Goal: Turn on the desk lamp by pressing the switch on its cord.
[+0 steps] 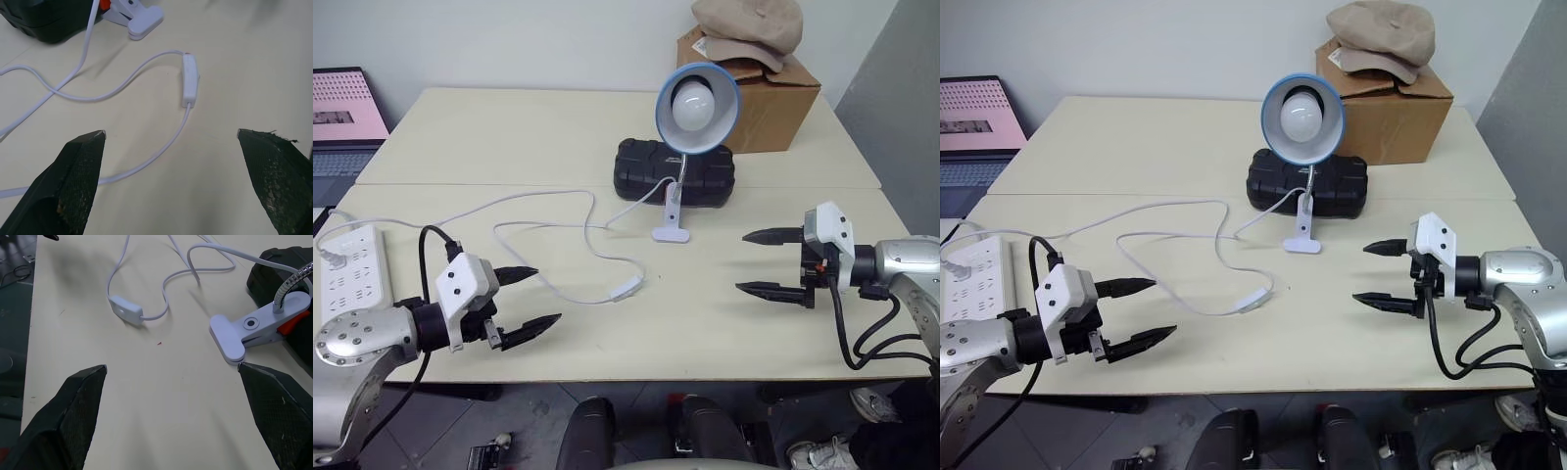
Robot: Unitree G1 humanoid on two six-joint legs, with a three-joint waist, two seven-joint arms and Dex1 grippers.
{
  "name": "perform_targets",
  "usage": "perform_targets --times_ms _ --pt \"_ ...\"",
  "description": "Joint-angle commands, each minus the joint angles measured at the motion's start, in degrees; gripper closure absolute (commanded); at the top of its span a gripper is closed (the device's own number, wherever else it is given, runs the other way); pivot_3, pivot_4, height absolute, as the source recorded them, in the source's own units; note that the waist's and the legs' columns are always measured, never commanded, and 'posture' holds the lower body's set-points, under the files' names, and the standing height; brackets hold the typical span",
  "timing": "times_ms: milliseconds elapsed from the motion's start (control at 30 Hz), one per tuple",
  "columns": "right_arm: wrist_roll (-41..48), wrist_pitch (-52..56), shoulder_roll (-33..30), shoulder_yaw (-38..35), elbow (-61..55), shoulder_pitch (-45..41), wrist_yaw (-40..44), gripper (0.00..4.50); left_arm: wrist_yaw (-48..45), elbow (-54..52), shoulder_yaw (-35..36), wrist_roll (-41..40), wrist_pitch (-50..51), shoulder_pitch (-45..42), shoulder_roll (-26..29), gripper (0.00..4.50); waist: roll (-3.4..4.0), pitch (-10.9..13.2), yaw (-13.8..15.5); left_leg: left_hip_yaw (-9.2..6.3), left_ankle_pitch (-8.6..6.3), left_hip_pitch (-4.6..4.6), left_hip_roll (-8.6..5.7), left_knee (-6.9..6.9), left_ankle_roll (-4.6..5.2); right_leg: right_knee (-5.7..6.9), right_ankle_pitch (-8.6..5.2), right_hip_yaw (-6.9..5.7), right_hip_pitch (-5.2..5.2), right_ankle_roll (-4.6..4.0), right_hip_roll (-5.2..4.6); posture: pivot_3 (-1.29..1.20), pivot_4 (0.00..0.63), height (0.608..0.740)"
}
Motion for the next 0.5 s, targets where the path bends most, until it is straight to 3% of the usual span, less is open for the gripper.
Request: perform_targets --times_ms 33,233,500 --pt "1.0 -0.1 -0.1 -0.3 -1.5 -1.4 0.8 0.0 -1.2 -0.6 0.3 -0.7 -0.8 -0.6 0.8 0.02 0.0 0.0 0.0 0.0 0.0 0.0 0.0 0.0 0.0 0.0 0.0 0.0 0.0 0.0 0.0 0.0 0.15 0.74" --pt "1.0 0.0 0.2 0.0 -2.3 -1.1 0.5 0.0 -2.6 0.3 -3.3 1.9 -3.3 -2.3 0.9 0.02 0.0 0.0 0.0 0.0 0.0 0.01 0.0 0.01 0.0 0.0 0.01 0.0 0.02 0.01 0.0 0.0 0.15 0.74" --pt "0.8 3.6 -0.6 -1.2 -8.6 2.9 -3.6 0.0 -2.2 8.0 -17.4 9.8 -7.8 -12.9 -2.4 0.02 0.0 0.0 0.2 -0.02 0.0 0.0 -0.01 0.03 0.0 0.02 0.01 -0.02 0.04 0.02 0.0 0.0 0.15 0.74"
